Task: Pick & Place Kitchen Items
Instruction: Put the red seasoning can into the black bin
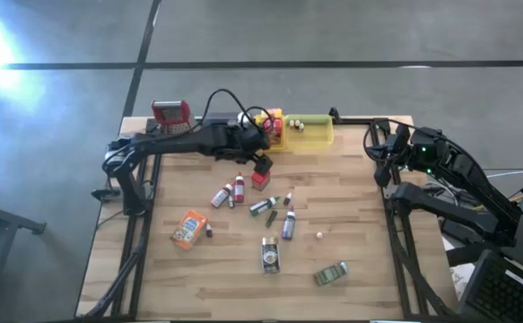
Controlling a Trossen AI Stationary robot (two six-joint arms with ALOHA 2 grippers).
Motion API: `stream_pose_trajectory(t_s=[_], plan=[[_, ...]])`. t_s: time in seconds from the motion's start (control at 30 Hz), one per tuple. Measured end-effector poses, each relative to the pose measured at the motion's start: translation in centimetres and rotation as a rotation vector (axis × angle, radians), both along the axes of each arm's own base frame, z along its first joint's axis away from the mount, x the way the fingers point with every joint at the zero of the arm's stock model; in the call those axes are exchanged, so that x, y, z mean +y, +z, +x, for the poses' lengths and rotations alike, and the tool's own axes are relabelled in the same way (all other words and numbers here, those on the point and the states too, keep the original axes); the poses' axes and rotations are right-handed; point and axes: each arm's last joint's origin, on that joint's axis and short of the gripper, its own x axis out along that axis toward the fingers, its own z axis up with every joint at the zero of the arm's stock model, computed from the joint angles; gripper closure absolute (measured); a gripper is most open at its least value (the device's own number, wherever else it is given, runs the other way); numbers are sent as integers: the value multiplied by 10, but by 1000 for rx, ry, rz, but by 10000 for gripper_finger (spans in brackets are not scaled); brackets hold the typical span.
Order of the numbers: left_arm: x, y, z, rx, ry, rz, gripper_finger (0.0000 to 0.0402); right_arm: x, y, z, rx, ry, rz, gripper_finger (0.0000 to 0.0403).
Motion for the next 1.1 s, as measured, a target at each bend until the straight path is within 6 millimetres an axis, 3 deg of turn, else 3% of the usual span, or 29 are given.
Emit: stream_pose_trajectory(t_s=[0.27, 0.73, 1.1], plan=[[-2, -23, 13, 57, -1, -18, 35, 0, 0, 0, 0, 0, 0, 394], [-6, -47, 28, 78, -1, -68, 35, 0, 0, 0, 0, 0, 0, 394], [-11, -55, 33, 79, -6, -101, 35, 0, 0, 0, 0, 0, 0, 394]])
